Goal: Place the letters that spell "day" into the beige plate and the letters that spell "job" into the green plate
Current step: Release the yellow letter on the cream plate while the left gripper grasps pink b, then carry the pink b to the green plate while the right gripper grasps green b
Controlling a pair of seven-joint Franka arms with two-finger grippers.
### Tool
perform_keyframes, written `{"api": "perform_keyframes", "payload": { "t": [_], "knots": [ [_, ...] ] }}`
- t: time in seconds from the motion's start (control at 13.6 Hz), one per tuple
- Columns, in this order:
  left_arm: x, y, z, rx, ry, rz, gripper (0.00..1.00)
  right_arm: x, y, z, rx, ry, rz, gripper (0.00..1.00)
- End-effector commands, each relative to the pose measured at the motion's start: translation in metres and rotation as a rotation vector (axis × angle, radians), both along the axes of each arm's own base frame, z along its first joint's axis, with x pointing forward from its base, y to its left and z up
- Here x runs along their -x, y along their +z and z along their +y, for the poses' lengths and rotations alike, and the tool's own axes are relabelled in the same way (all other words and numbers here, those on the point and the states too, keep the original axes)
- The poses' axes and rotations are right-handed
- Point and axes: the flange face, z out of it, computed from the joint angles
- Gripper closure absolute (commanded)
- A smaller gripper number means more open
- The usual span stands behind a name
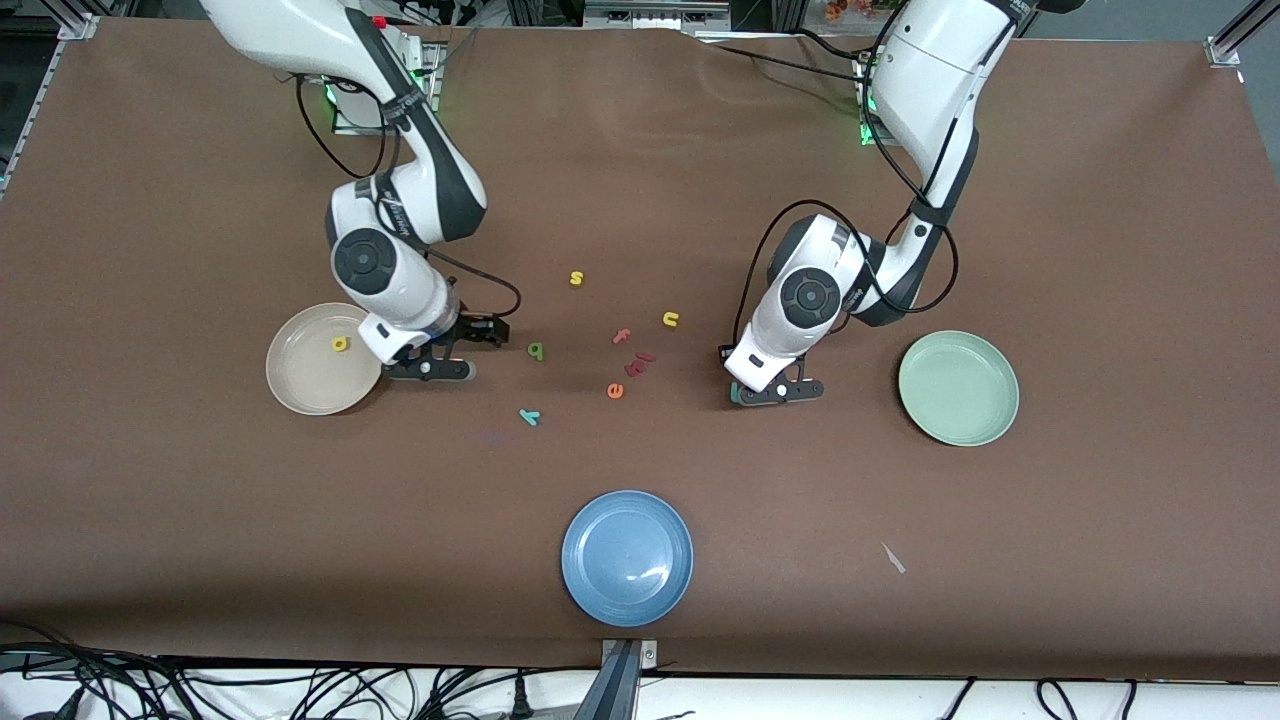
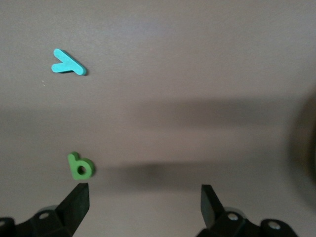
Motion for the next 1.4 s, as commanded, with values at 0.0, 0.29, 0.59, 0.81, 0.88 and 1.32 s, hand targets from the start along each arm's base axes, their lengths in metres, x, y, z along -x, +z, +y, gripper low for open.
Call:
{"api": "perform_keyframes", "payload": {
  "t": [0.0,0.29,0.59,0.81,0.88,1.32],
  "knots": [
    [-0.001,-0.004,-0.005,-0.011,-0.020,0.001,0.73,-0.003,-0.009,0.035,-0.008,-0.066,-0.011,0.00],
    [-0.010,0.026,-0.002,-0.002,-0.011,-0.015,0.74,0.001,-0.031,0.070,0.001,-0.071,-0.006,0.00],
    [-0.044,0.097,0.051,-0.005,-0.006,0.020,0.74,0.004,-0.049,0.082,0.008,-0.039,-0.022,0.00],
    [-0.065,0.116,0.130,0.002,-0.031,0.063,0.74,0.005,-0.054,0.081,0.012,-0.028,-0.018,0.07],
    [-0.072,0.115,0.158,0.008,-0.033,0.074,0.73,0.006,-0.058,0.081,0.016,-0.026,-0.013,0.09],
    [-0.083,0.081,0.276,-0.070,-0.137,0.115,0.73,0.005,-0.058,0.081,0.016,-0.033,-0.012,0.40]
  ]
}}
